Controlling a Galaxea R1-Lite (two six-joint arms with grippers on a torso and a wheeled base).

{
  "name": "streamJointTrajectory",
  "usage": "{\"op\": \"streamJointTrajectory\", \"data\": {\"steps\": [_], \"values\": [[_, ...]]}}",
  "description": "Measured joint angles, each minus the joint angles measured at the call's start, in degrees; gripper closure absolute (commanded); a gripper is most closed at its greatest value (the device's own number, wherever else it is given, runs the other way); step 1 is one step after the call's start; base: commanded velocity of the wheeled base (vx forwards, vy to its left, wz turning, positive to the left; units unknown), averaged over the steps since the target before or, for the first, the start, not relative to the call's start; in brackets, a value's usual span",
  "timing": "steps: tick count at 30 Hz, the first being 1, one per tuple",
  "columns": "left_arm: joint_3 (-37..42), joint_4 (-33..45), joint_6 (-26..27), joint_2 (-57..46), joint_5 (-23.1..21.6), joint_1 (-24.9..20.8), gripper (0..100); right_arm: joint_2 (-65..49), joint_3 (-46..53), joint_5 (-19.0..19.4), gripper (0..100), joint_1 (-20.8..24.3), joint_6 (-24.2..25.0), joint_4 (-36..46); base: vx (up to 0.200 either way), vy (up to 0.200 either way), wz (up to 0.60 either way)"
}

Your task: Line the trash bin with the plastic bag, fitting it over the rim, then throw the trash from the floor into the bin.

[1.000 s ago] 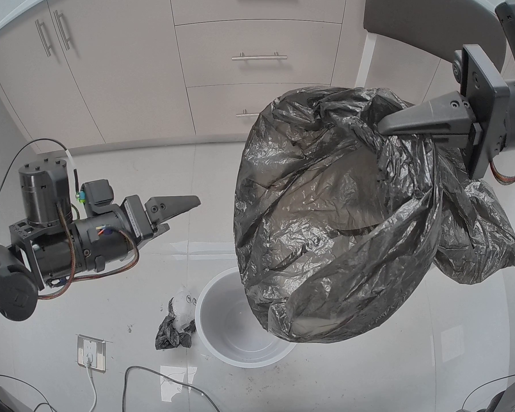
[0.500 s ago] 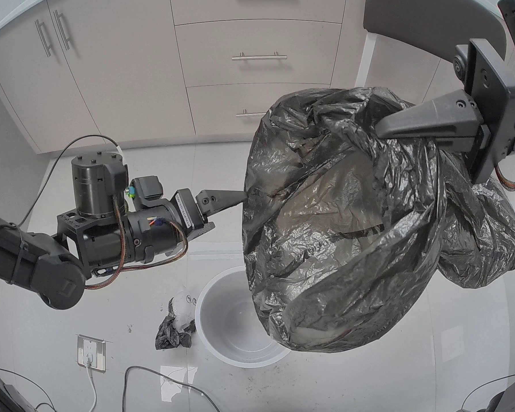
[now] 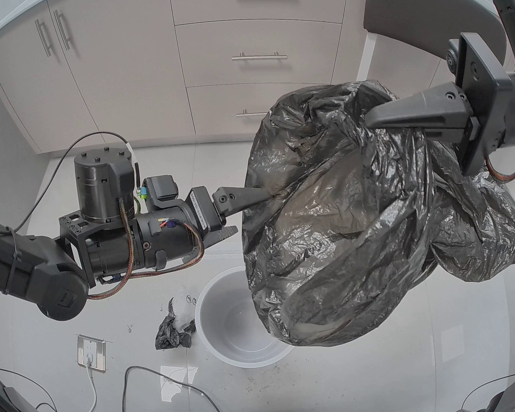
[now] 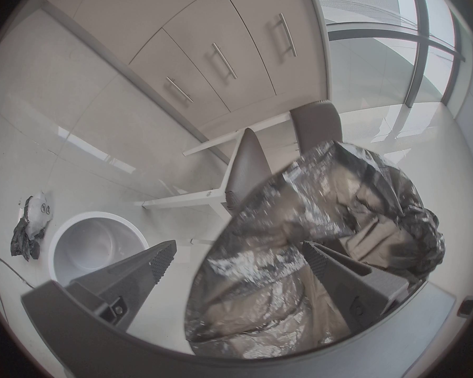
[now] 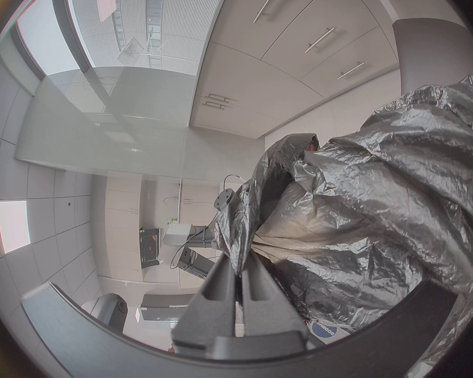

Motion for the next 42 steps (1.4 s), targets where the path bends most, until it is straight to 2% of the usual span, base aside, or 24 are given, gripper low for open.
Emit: {"op": "streamJointTrajectory", "data": {"steps": [7,27,42], "values": [[-0.1,-0.1,0.0,-0.2,0.0,-1.6,0,0.7,-0.3,-0.3,100,0.5,0.0,-0.5,0.0,0.0,0.0],[-0.9,-0.2,0.4,3.6,0.2,-1.3,0,-1.5,-1.2,-0.2,100,1.1,0.3,-0.3,0.0,0.0,0.0],[-1.2,-3.3,-1.7,3.8,-0.4,-1.9,0,-2.7,-0.9,0.1,100,2.0,1.8,-0.3,0.0,0.0,0.0]]}}
